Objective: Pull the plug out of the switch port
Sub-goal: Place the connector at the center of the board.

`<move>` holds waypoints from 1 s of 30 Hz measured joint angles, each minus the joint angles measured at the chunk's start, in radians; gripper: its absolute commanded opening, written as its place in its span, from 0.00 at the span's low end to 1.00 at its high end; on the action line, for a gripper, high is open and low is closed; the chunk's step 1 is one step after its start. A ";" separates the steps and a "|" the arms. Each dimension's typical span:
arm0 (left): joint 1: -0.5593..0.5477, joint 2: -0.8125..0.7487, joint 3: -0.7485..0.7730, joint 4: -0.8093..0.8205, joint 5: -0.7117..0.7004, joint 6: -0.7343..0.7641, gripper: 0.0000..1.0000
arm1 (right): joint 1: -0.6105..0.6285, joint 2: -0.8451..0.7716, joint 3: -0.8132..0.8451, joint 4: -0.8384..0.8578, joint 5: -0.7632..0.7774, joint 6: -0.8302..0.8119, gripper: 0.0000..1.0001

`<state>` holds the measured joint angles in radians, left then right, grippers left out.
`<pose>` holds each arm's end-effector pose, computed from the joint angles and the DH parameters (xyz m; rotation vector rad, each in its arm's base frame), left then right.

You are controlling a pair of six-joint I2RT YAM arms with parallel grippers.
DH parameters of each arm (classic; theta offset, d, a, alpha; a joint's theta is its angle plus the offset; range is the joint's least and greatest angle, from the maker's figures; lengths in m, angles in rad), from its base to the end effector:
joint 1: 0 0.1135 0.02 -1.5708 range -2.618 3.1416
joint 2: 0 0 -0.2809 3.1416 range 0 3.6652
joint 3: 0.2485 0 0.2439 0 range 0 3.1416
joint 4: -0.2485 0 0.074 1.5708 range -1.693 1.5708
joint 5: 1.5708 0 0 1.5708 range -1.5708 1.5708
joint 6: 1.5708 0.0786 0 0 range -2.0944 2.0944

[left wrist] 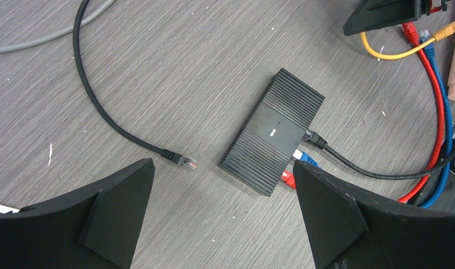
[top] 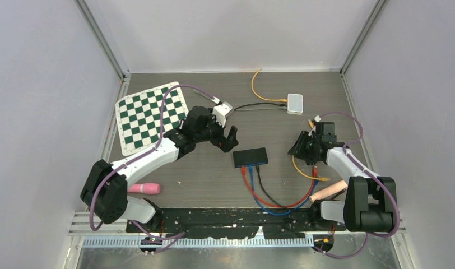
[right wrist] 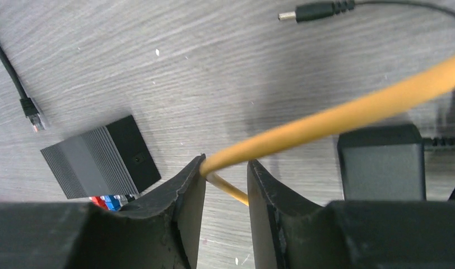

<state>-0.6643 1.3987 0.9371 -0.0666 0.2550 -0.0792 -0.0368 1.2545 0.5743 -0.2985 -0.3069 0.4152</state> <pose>0.2554 -0.2252 0.2630 0.7737 2.0184 -0.7072 0.2380 0.0150 0.1548 0.4571 2.5280 0.5370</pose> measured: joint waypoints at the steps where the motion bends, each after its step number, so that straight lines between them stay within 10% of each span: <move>1: 0.000 0.000 0.000 -0.002 0.000 0.000 0.99 | 0.005 0.000 0.005 0.009 0.006 -0.001 0.36; 30: 0.000 0.001 0.000 -0.020 -0.004 0.008 0.99 | 0.022 0.074 0.204 -0.032 0.008 -0.119 0.43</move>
<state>-0.6643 1.3994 0.9371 -0.0868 0.2508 -0.0715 -0.0151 1.3281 0.7784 -0.3302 -0.2993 0.2962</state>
